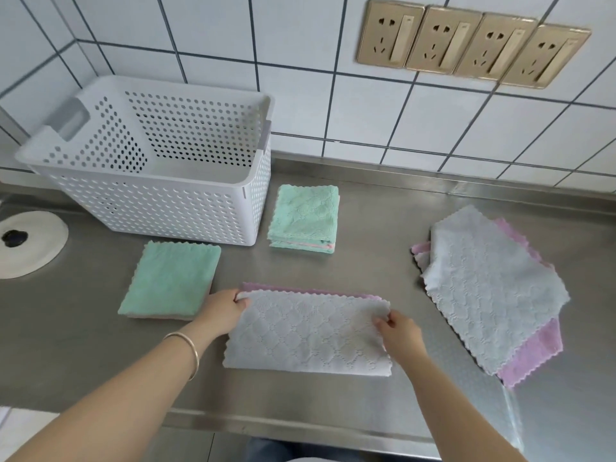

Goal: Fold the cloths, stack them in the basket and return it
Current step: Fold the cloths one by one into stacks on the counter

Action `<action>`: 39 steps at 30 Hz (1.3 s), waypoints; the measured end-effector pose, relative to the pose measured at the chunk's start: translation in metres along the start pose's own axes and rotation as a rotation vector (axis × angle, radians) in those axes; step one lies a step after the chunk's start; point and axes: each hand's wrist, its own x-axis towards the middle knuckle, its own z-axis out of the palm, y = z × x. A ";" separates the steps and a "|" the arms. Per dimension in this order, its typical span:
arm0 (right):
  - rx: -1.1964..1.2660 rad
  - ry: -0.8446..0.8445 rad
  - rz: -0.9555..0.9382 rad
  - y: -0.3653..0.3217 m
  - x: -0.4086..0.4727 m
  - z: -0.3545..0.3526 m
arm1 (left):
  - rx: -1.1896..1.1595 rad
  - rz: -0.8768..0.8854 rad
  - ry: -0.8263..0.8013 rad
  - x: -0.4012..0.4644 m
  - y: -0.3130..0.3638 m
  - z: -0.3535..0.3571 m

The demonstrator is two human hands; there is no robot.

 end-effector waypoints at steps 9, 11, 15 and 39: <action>-0.071 0.045 0.062 -0.002 0.017 0.007 | 0.151 -0.046 0.091 0.021 0.005 0.008; -0.098 0.045 0.085 -0.003 0.019 0.008 | 0.166 -0.051 0.087 0.025 0.005 0.010; -0.094 0.066 0.123 -0.005 0.022 0.009 | 0.196 -0.093 0.070 0.029 0.008 0.011; -0.101 0.176 0.195 0.019 -0.042 0.033 | 0.781 0.678 0.000 -0.011 0.037 0.089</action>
